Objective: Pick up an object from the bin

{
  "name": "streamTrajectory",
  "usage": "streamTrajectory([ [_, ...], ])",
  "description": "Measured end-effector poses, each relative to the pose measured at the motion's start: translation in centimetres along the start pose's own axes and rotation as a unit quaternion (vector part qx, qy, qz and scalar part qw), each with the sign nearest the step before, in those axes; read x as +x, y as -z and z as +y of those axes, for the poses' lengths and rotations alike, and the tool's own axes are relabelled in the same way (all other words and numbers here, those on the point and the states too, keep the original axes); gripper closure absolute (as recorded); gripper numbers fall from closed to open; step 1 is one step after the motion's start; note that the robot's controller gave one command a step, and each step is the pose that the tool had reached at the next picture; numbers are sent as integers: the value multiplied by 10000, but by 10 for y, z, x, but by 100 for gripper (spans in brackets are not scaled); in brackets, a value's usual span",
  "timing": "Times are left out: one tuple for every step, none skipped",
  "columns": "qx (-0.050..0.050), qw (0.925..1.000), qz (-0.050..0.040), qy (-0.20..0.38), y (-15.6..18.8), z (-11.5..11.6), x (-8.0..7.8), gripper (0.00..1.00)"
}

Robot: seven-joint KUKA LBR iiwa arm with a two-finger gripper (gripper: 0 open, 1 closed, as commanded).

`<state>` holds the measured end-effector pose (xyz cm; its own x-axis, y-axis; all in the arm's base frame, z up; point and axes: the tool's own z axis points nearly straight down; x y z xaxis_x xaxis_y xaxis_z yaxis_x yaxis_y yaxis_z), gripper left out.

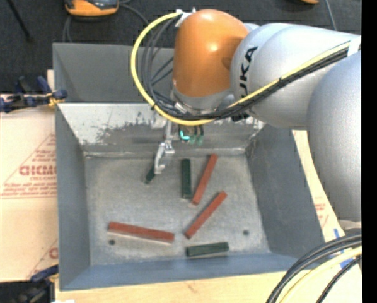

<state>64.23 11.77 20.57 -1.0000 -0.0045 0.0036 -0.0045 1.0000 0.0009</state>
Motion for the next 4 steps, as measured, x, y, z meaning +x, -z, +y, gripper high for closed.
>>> streamTrajectory([
  [-4,10000,-42,-10,6,-1,-1,0],
  [3,9997,-65,229,-49,11,18,0],
  [-2,9992,-43,388,-107,49,46,0],
  [1,9990,2,441,-116,58,65,0],
])
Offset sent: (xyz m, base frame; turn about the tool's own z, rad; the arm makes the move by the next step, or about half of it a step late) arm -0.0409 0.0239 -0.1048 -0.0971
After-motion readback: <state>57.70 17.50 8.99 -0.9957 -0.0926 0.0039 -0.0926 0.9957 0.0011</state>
